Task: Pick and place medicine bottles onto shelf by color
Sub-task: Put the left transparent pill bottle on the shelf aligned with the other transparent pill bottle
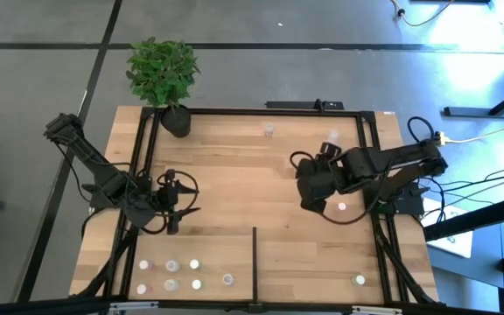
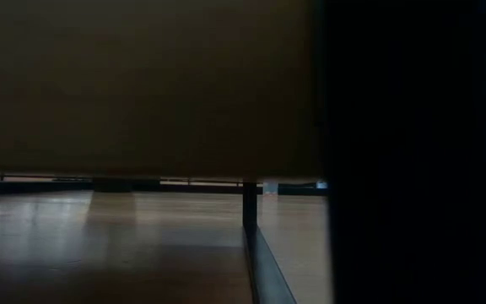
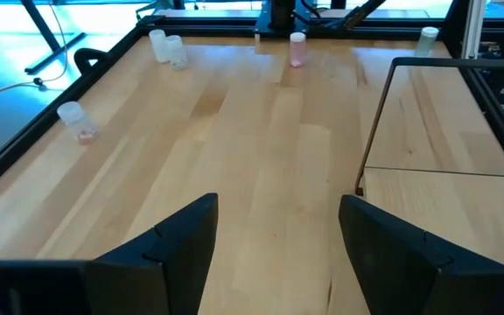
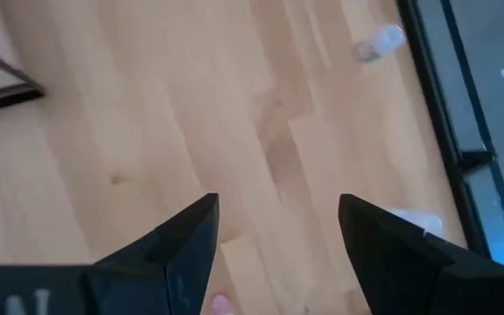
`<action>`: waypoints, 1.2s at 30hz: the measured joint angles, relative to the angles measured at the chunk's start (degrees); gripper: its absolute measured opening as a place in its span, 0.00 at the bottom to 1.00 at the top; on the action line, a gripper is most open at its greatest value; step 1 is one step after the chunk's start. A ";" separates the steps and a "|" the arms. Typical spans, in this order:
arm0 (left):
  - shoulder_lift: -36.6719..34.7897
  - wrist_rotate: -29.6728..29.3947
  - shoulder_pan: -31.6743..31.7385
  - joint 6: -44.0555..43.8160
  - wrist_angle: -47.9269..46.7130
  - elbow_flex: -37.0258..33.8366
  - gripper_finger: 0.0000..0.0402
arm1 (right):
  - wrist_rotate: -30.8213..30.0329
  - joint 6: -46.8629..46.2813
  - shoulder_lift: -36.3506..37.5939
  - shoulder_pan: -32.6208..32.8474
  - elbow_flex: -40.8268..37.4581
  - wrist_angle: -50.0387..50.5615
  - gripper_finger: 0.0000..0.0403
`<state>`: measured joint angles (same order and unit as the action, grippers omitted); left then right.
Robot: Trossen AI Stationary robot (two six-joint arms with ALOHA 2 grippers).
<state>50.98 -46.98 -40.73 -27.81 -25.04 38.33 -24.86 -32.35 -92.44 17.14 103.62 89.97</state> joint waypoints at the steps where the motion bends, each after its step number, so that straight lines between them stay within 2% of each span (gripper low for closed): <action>1: 0.00 -0.08 0.02 0.00 0.00 0.00 0.58 | -0.11 -0.04 1.03 -0.50 -1.34 0.00 0.59; 5: 0.00 -0.78 0.00 0.56 0.00 0.00 0.58 | -1.52 0.88 6.00 -4.14 -5.74 -0.99 0.59; 9: 0.00 -1.93 0.00 1.38 0.00 0.00 0.58 | -1.82 2.90 10.47 -10.04 -8.83 -6.30 0.59; 12: 0.00 -4.30 0.62 1.16 0.01 0.00 0.58 | -1.44 7.83 11.82 -14.86 -11.02 -11.93 0.59; 14: 0.00 -4.96 1.57 1.29 0.00 0.00 0.58 | 1.38 13.89 11.65 -18.43 -12.70 -17.02 0.59; 18: 0.00 -5.01 4.55 1.43 0.00 0.00 0.58 | 11.74 28.69 9.90 -25.75 -17.42 -31.95 0.59; 22: 0.00 -5.07 7.38 1.46 -0.03 0.00 0.58 | 21.07 43.37 7.71 -32.76 -20.98 -40.96 0.59; 27: 0.00 -5.05 10.57 1.51 -1.10 0.00 0.58 | 24.92 54.51 3.45 -40.45 -23.94 -49.43 0.59; 30: 0.00 -5.03 12.19 1.55 -2.37 0.00 0.58 | 27.19 57.01 -0.08 -43.52 -24.55 -52.81 0.59; 36: 0.00 -5.03 14.89 1.55 -3.07 0.00 0.58 | 27.56 57.95 -7.35 -46.61 -24.57 -57.26 0.59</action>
<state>50.98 -52.01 -25.84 -26.26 -28.11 38.33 2.70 25.61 -99.79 -29.47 79.05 32.72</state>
